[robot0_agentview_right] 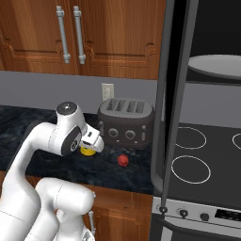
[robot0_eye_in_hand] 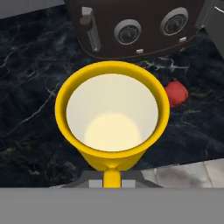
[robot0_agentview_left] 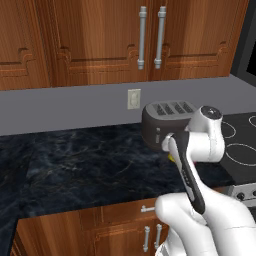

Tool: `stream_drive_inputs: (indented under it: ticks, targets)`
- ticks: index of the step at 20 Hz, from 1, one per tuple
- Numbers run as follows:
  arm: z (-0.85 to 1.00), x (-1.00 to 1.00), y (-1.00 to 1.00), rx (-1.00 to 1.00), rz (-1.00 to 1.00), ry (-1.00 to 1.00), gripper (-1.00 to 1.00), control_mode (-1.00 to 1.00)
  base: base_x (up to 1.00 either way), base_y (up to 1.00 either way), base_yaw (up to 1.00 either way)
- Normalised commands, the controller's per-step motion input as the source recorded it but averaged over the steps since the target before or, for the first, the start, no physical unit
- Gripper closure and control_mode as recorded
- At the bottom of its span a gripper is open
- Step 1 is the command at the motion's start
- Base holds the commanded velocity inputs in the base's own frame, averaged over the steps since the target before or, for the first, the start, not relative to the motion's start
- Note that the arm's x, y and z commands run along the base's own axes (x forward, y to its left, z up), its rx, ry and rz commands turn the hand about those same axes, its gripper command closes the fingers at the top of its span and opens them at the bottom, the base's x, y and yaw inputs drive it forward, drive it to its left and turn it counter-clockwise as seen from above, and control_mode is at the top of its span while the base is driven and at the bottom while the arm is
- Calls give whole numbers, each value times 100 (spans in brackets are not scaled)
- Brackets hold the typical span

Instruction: Pick the mug from the counter and place it inside the microwave. Then close the microwave.

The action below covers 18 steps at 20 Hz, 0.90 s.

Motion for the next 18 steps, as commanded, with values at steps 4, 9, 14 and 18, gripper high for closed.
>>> stream_drive_inputs:
  ticks: [4, 9, 14, 18]
  targets:
    - [38, -33, 13, 0, 0, -5, 100, -100, 0, 0, 0]
    - [35, -49, 0, 0, 0, -15, 100, -100, 0, 0, 0]
    - [26, -54, 0, 0, 2, -13, 100, -100, 0, 0, 0]
    - [6, -15, 0, 0, 0, -8, 100, -100, 0, 0, 0]
